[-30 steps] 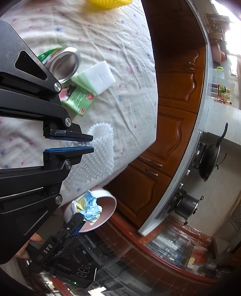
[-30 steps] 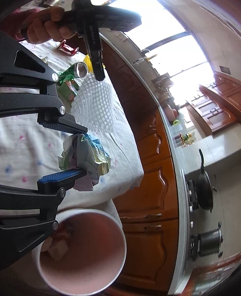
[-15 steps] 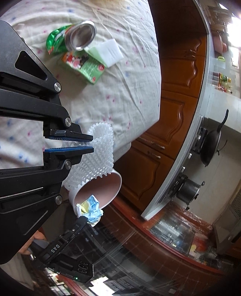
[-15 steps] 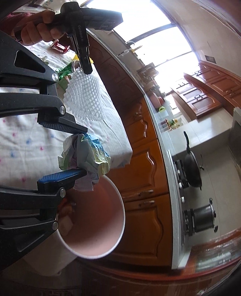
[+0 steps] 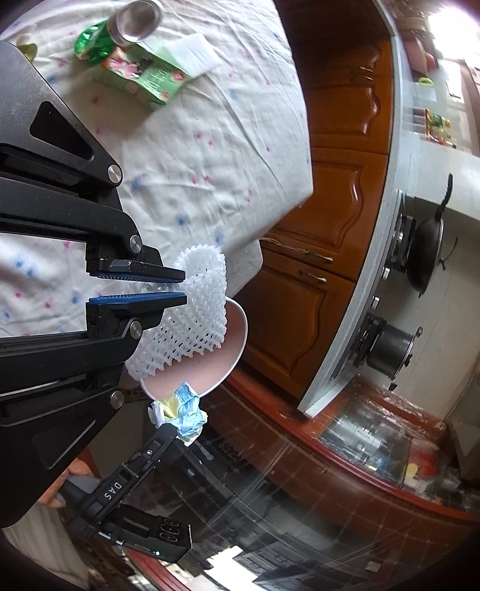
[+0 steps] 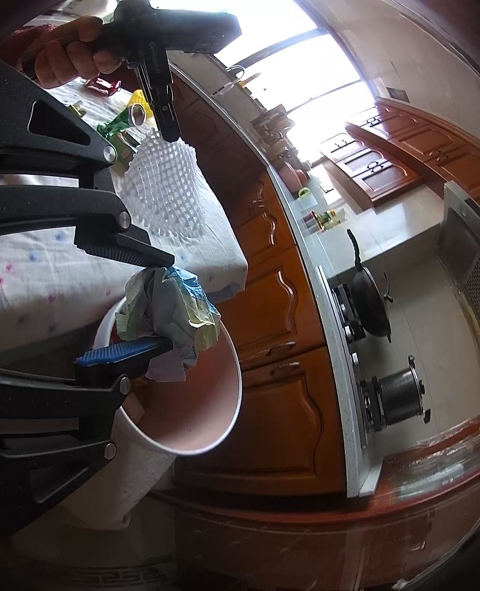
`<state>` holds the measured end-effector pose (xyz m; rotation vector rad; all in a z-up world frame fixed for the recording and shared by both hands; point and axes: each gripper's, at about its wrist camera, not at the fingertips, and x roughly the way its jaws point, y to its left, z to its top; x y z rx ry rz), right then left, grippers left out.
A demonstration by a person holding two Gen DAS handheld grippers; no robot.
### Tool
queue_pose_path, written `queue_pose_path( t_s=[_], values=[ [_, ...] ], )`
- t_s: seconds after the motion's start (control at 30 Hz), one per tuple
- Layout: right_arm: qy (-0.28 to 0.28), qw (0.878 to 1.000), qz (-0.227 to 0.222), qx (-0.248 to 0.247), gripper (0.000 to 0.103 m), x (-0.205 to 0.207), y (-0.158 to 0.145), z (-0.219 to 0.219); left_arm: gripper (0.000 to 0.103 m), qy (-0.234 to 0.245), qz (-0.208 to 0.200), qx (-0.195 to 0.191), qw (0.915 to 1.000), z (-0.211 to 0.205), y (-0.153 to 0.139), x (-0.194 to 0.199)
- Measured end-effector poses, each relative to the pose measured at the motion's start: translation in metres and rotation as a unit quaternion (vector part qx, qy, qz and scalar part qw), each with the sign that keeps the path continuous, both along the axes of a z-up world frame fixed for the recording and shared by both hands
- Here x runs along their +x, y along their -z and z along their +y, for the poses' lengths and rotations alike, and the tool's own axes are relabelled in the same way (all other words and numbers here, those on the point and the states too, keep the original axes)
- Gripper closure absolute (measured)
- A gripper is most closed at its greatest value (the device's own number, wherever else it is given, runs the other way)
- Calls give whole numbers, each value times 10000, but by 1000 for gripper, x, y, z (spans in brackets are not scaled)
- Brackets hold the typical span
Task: Collect trash
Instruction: 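Carry the paper and foam net over the pink bucket with both tools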
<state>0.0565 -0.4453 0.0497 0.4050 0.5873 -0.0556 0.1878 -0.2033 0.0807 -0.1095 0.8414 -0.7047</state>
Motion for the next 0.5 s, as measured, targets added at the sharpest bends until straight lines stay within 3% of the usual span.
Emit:
queue_pose_path(
  t_s=[0.5],
  values=[
    [210, 9997, 71, 145, 64, 14, 8, -38, 98, 348, -169, 569, 9976, -79, 14, 14]
  ],
)
